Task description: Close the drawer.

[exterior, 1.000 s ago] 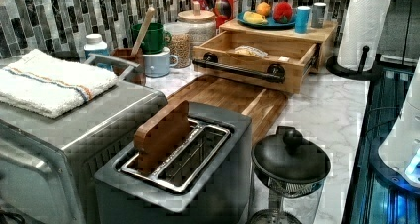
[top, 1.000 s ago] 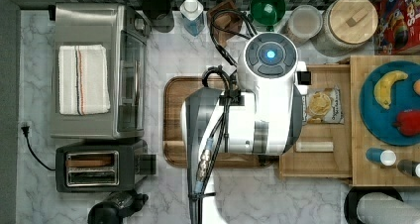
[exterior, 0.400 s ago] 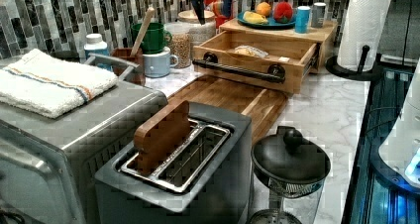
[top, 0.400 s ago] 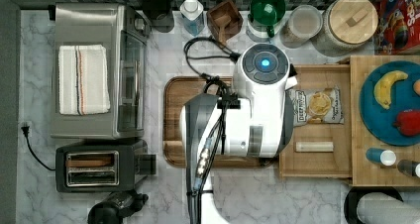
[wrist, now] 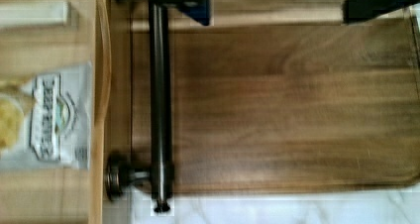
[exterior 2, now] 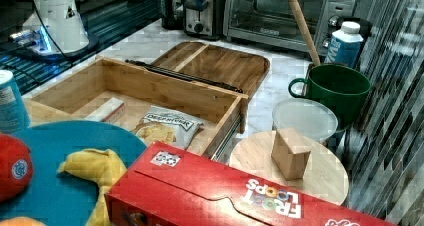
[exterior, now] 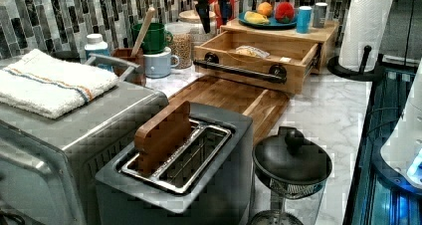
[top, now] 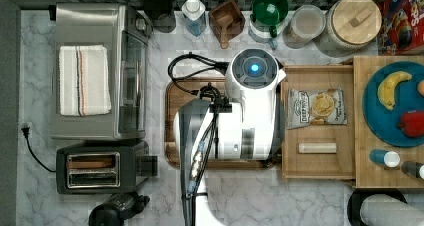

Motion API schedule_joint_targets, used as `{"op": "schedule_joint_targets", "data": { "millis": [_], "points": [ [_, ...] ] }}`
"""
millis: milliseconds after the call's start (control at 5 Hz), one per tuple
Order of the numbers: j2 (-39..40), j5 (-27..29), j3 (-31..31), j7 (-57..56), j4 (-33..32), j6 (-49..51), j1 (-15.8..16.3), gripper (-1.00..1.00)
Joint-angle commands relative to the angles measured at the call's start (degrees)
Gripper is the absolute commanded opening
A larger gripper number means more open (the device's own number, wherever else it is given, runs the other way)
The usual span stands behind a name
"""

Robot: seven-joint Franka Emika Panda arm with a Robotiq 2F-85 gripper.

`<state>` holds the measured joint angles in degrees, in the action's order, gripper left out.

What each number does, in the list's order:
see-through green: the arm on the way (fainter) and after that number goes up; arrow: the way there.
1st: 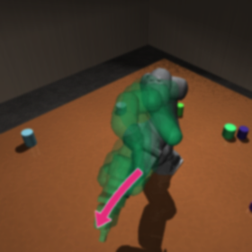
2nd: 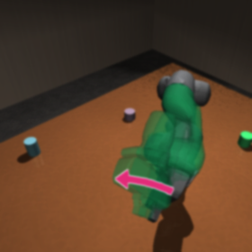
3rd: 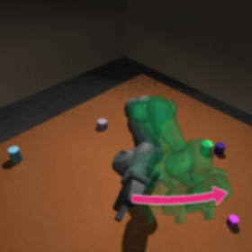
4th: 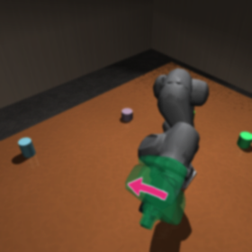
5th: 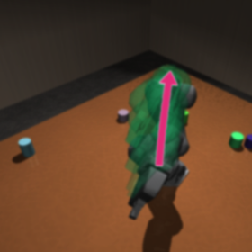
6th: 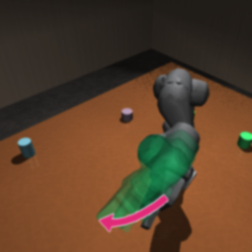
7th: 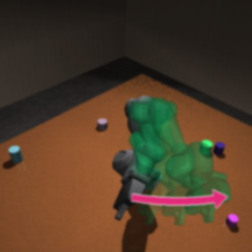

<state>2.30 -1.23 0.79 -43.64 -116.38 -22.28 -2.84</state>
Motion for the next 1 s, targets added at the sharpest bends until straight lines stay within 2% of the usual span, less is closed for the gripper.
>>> {"op": "schedule_joint_targets", "data": {
  "millis": [200, 600, 1000],
  "points": [
    [-1.0, -2.9, 3.6, -2.4, -11.5, -12.2, 3.6, -1.0],
    [2.5, -3.2, 3.5, -6.0, -16.5, -20.4, 2.0, -1.0],
    [4.5, -6.2, 2.6, -8.5, -20.2, -29.0, -0.2, -1.0]
  ]
}}
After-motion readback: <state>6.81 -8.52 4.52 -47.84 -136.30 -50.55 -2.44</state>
